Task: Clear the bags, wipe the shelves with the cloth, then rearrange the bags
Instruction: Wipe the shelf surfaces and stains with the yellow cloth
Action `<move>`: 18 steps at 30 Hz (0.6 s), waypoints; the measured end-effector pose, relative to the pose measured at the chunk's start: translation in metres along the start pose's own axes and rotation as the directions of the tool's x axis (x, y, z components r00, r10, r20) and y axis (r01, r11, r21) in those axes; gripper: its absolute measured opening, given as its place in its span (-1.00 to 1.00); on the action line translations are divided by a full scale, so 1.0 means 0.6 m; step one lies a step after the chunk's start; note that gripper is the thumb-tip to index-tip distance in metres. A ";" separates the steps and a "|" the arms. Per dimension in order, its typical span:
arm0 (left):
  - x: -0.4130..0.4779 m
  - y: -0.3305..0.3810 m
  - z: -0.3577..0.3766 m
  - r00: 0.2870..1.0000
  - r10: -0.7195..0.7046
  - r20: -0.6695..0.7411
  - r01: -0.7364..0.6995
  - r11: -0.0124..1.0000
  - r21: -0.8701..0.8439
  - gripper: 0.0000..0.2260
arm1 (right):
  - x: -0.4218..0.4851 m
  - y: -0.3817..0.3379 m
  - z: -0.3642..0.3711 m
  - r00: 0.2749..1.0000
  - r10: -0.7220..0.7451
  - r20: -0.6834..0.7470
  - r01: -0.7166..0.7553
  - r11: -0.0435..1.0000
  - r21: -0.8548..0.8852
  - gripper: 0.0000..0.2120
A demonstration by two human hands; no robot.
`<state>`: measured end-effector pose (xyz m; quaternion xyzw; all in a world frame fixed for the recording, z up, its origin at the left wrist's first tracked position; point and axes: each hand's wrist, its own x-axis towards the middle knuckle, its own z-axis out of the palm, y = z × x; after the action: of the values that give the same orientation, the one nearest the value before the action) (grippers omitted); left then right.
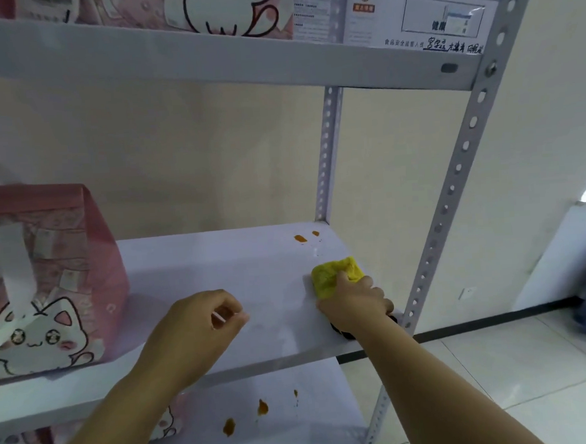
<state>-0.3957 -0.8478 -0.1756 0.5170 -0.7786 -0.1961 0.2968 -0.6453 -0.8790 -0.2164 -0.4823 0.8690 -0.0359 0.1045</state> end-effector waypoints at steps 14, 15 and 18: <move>-0.032 0.011 -0.060 0.993 0.094 -0.074 -0.095 0.995 -0.003 -0.93 | -0.087 0.027 -0.022 0.921 -0.330 -0.205 0.380 0.876 0.297 -0.57; -0.034 0.015 -0.069 0.990 0.109 -0.087 -0.110 0.994 -0.007 -0.93 | -0.099 0.030 -0.031 0.905 -0.340 -0.256 0.414 0.846 0.337 -0.56; -0.038 0.034 -0.106 0.974 0.173 -0.146 -0.176 0.984 -0.012 -0.94 | -0.144 0.030 -0.077 0.834 -0.365 -0.414 0.535 0.721 0.441 -0.56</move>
<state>-0.3607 -0.8186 -0.1218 0.4557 -0.7949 -0.1409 0.3751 -0.6261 -0.7981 -0.1618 -0.6202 0.6825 -0.3756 0.0917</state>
